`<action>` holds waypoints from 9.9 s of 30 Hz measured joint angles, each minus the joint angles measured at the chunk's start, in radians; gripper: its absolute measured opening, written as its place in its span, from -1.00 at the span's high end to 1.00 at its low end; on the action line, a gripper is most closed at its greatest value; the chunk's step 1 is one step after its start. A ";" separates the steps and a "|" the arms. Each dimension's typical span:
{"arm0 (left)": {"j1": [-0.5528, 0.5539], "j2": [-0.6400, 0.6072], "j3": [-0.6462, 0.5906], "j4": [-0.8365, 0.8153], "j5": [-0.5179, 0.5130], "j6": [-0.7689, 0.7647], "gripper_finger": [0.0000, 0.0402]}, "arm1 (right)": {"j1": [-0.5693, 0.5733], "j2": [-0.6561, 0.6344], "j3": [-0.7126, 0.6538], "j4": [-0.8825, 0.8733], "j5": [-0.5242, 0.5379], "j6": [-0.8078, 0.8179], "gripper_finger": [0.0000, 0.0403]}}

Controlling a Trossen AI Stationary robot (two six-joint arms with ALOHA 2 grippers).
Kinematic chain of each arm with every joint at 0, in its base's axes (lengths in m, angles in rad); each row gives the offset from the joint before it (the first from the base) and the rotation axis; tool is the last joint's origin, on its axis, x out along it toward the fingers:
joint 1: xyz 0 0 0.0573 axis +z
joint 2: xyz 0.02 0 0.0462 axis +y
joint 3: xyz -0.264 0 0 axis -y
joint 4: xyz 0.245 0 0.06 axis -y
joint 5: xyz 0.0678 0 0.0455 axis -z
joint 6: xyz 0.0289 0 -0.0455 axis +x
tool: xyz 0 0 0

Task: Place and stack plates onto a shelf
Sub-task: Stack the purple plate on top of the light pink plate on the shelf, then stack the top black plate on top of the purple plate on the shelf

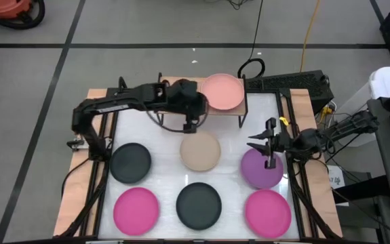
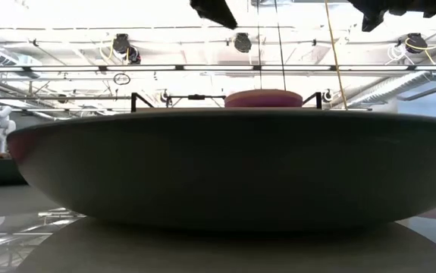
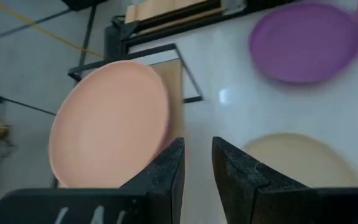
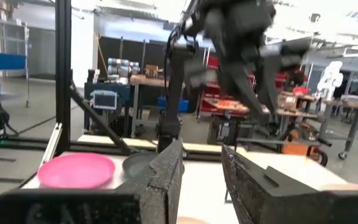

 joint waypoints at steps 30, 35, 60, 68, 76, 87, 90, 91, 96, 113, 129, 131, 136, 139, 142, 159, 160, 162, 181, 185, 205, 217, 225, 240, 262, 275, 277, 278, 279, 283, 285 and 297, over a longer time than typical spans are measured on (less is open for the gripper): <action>-0.206 -0.576 -1.298 1.385 -0.113 -0.400 0.56 | -0.054 0.387 0.226 -0.896 -0.226 0.789 0.51; -0.206 -0.576 -1.298 1.389 -0.113 -0.401 0.56 | -0.057 0.497 0.226 -0.863 -0.274 0.877 0.51; -0.205 -0.576 -1.298 1.385 -0.113 -0.407 0.56 | -0.076 0.789 0.226 -0.771 -0.319 1.067 0.51; -0.205 -0.576 -1.298 1.382 -0.113 -0.406 0.56 | -0.076 0.788 0.305 -0.945 -0.290 1.058 0.57; -0.205 -0.576 -1.298 1.383 -0.113 -0.406 0.56 | -0.076 0.788 0.331 -1.044 -0.263 0.990 0.93; -0.205 -0.576 -1.297 1.375 -0.113 -0.406 0.56 | -0.072 0.757 0.347 -1.052 -0.264 0.933 1.00; -0.205 -0.576 -1.297 1.370 -0.113 -0.406 0.56 | -0.055 0.728 0.376 -1.054 -0.264 0.909 1.00; -0.205 -0.576 -1.297 1.368 -0.114 -0.406 0.56 | -0.048 0.717 0.387 -1.053 -0.264 0.902 1.00; -0.205 -0.576 -1.297 1.366 -0.121 -0.406 0.56 | -0.004 0.654 0.449 -1.054 -0.253 0.861 1.00; -0.205 -0.576 -1.297 1.361 -0.121 -0.406 0.56 | 0.091 0.460 0.500 -1.023 -0.210 0.792 0.99; -0.205 -0.576 -1.297 1.361 -0.122 -0.408 0.56 | 0.101 0.328 0.497 -0.892 -0.215 0.576 1.00; -0.205 -0.576 -1.297 1.361 -0.122 -0.408 0.56 | 0.101 0.344 0.485 -0.891 -0.236 0.559 1.00; -0.205 -0.576 -1.297 1.362 -0.122 -0.409 0.56 | 0.101 0.447 0.423 -0.803 -0.370 0.563 0.96; -0.205 -0.576 -1.297 1.362 -0.122 -0.411 0.56 | 0.103 0.541 0.388 -0.693 -0.471 0.567 0.84; -0.206 -0.576 -1.297 1.361 -0.122 -0.415 0.56 | 0.102 0.646 0.379 -0.614 -0.531 0.562 0.66; -0.206 -0.576 -1.297 1.337 -0.122 -0.417 0.56 | 0.115 0.987 0.379 -0.587 -0.470 0.598 0.07; -0.206 -0.576 -1.297 1.336 -0.122 -0.417 0.56 | 0.115 0.999 0.379 -0.591 -0.451 0.598 0.09; -0.206 -0.576 -1.297 1.336 -0.122 -0.417 0.56 | 0.115 1.016 0.379 -0.597 -0.426 0.595 0.13; -0.206 -0.576 -1.297 1.331 -0.123 -0.420 0.56 | 0.114 0.886 0.378 -0.721 -0.386 0.682 0.97; -0.206 -0.576 -1.297 1.331 -0.123 -0.420 0.56 | 0.127 0.757 0.378 -0.804 -0.348 0.742 0.99; -0.206 -0.576 -1.297 1.339 -0.122 -0.406 0.56 | 0.180 0.462 0.378 -0.740 -0.163 0.629 1.00; -0.206 -0.576 -1.297 1.339 -0.122 -0.405 0.56 | 0.157 0.455 0.378 -0.610 -0.157 0.453 1.00; -0.205 -0.576 -1.297 1.339 -0.122 -0.404 0.56 | 0.099 0.431 0.379 -0.237 -0.159 0.123 1.00; -0.206 -0.576 -1.297 1.339 -0.122 -0.405 0.56 | -0.351 0.374 0.535 -0.399 -0.132 -0.135 1.00; -0.205 -0.576 -1.297 1.354 -0.122 -0.509 0.56 | -0.682 0.750 0.694 -0.712 -0.273 -0.176 0.87; -0.205 -0.576 -1.297 1.370 -0.122 -0.509 0.56 | -0.650 0.700 0.694 -0.714 -0.272 -0.138 0.40; -0.205 -0.576 -1.297 1.370 -0.122 -0.504 0.56 | -0.627 0.669 0.694 -0.719 -0.276 -0.106 0.38; -0.206 -0.576 -1.297 1.370 -0.122 -0.505 0.56 | -0.614 0.652 0.694 -0.724 -0.293 -0.096 0.37; -0.206 -0.576 -1.297 1.370 -0.122 -0.507 0.56 | -0.599 0.632 0.694 -0.734 -0.308 -0.088 0.37; -0.206 -0.576 -1.297 1.370 -0.122 -0.513 0.56 | -0.519 0.558 0.694 -0.752 -0.350 -0.057 0.40; -0.205 -0.576 -1.297 1.370 -0.122 -0.513 0.56 | -0.470 0.526 0.694 -0.768 -0.350 -0.036 0.42; -0.200 -0.575 -1.073 0.936 -0.121 -0.435 0.56 | -0.195 0.390 0.437 -0.460 -0.342 0.048 0.43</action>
